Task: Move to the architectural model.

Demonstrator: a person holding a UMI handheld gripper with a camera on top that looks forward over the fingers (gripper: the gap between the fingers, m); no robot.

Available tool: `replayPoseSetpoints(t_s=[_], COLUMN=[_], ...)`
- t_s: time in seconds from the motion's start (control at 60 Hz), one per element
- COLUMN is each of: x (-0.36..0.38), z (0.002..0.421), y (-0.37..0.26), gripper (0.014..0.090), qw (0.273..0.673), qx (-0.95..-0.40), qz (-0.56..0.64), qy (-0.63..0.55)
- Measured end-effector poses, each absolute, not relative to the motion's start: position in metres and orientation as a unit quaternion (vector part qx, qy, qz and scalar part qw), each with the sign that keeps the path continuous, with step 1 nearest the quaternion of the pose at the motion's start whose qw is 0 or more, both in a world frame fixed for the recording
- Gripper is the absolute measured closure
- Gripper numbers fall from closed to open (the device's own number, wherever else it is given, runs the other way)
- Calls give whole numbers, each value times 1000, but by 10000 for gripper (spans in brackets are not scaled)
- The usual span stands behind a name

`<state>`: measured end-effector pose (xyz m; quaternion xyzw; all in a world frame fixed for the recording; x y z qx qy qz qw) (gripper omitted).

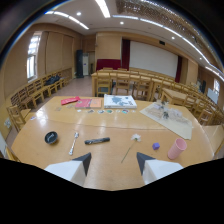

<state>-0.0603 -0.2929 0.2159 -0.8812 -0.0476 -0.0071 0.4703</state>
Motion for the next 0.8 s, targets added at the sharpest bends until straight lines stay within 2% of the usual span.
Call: replayPoseSetpoints(t_s=[0.417,0.633,0.8], x=[-56,-7,38], z=[211,207,202], y=[-310,-301,-263], gripper=[189,187,184], qw=[466,457,449], qx=[-884,-888,-890], qz=[-29,-55,-72], qy=[-35,-5,27])
